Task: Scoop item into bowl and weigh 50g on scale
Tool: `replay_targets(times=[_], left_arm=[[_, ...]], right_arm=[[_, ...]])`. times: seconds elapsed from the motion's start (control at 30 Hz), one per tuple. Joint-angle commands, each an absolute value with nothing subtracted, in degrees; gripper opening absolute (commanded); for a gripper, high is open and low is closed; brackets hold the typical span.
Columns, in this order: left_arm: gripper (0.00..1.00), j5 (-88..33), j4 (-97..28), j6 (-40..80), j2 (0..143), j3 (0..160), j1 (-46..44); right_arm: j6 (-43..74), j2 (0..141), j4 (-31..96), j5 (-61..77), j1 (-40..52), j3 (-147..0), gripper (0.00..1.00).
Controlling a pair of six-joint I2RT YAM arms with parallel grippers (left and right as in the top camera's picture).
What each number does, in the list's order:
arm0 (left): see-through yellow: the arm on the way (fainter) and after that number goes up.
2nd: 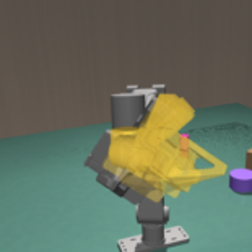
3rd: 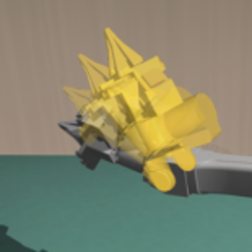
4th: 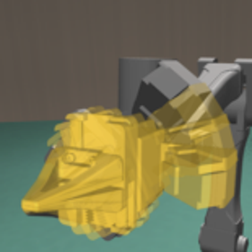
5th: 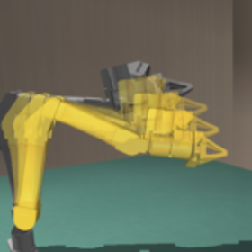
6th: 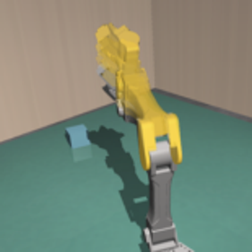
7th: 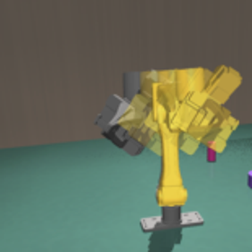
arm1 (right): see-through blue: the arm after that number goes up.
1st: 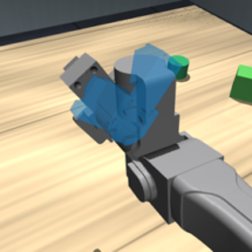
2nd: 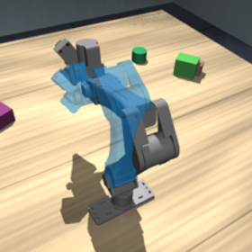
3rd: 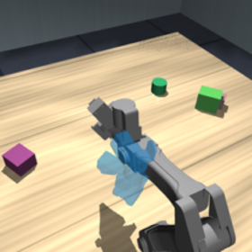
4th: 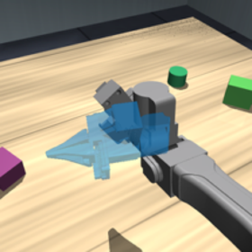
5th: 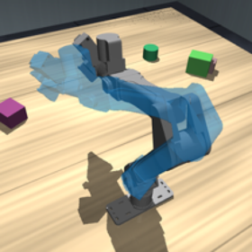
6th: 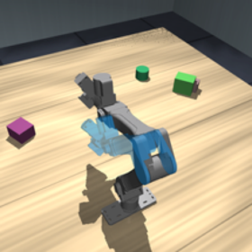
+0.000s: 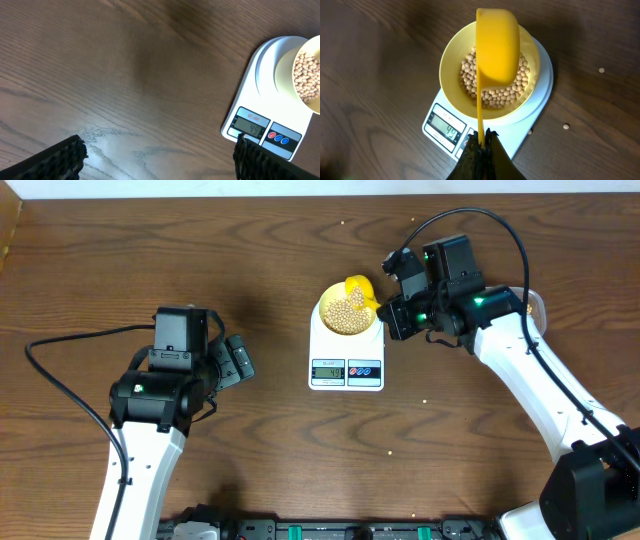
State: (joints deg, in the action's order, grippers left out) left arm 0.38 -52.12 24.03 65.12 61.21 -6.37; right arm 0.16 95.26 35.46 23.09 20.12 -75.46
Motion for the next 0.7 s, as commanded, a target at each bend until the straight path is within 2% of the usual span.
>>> replay_targets(times=[0.0,0.67], left_arm=[[0.96,1.4,-52.3,24.1,65.2,61.8,-6.0],[0.96,1.4,-52.3,24.1,65.2,61.8,-6.0]], right_arm=[[-1.0,95.8,35.7,22.1,20.7,-75.3,0.01],[-2.4,95.8,35.4,22.0,21.0,-75.3,0.01]])
